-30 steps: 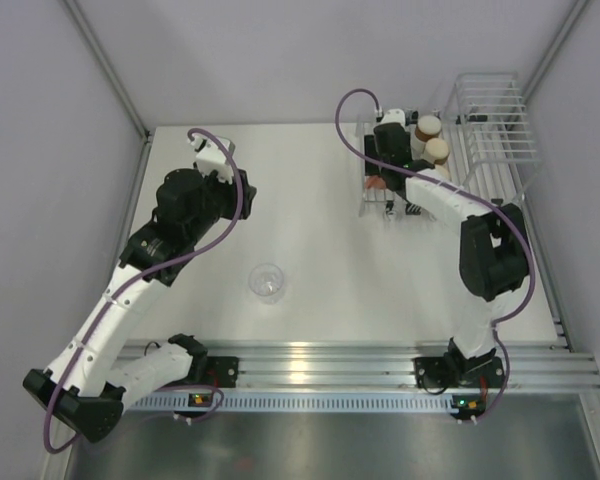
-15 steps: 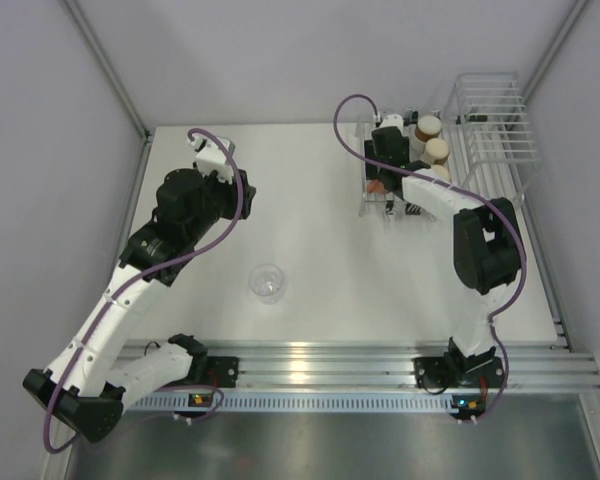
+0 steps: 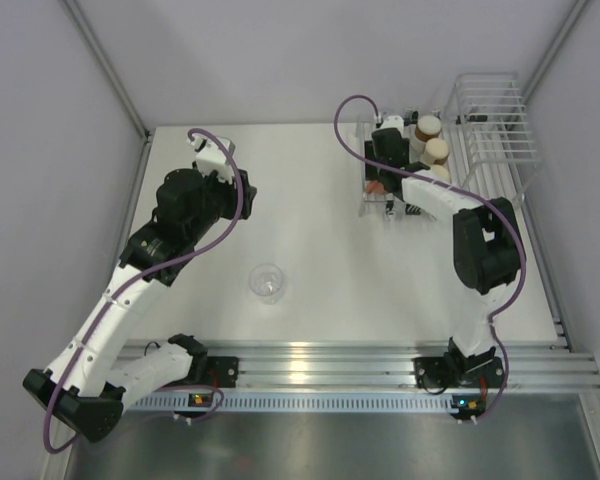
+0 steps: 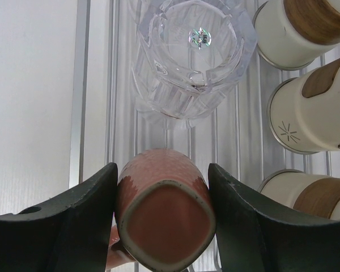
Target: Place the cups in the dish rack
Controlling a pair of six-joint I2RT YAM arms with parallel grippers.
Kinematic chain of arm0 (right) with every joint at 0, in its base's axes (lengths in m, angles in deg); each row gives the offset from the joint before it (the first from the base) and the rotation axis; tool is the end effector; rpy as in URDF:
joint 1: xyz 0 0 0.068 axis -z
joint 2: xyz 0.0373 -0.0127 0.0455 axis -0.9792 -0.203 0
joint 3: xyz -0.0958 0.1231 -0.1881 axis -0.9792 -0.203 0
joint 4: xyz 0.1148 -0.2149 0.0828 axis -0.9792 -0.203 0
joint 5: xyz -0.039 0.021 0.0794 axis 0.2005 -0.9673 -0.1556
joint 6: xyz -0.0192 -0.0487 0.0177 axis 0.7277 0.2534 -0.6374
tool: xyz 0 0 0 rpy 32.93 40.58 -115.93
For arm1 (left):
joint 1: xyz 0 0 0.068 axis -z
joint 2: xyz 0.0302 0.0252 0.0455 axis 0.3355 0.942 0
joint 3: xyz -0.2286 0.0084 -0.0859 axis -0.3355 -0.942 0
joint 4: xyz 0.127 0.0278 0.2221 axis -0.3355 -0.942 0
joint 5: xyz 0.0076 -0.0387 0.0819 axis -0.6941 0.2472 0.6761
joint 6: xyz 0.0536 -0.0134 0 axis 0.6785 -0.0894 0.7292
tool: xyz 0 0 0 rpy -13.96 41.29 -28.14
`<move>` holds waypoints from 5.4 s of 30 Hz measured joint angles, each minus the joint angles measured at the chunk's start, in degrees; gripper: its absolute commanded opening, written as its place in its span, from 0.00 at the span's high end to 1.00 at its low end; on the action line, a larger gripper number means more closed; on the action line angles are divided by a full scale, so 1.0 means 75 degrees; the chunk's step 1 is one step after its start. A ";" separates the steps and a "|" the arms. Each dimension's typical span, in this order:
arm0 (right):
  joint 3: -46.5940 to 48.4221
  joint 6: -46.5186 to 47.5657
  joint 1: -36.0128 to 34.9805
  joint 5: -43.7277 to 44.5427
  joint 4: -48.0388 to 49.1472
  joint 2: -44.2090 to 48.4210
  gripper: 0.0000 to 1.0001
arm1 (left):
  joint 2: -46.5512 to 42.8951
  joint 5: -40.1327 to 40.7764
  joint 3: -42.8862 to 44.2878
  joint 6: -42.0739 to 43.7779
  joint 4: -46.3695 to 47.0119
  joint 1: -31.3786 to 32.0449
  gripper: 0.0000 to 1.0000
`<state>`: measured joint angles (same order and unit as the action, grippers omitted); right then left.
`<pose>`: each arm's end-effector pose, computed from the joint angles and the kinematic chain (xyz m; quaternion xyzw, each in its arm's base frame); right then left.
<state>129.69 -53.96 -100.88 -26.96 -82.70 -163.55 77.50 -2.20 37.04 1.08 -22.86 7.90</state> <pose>0.4023 0.1516 0.2089 -0.0206 0.8759 -0.0515 0.4793 0.2005 -0.1000 0.3749 0.1216 0.7881 -0.1300 0.5892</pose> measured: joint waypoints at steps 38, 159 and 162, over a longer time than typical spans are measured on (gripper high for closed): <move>-0.0825 0.0009 0.0000 0.0227 0.0364 0.2597 0.20 | -0.0309 -0.0020 -0.0047 -0.0055 -0.0239 0.0000 0.38; -0.7790 -0.4814 0.1830 -0.5502 0.5523 0.9186 0.01 | 0.2605 -0.4511 -0.2107 -0.5100 0.8358 0.1259 1.00; -0.8274 -0.6021 0.1920 -0.5913 0.7644 0.8585 0.01 | 0.2914 -0.4919 -0.2244 -0.6140 1.0142 0.1166 1.00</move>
<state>67.64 -99.12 -86.47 -71.31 -25.36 -99.16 99.35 -39.10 20.21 -44.97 53.21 16.65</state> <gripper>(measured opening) 0.992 0.067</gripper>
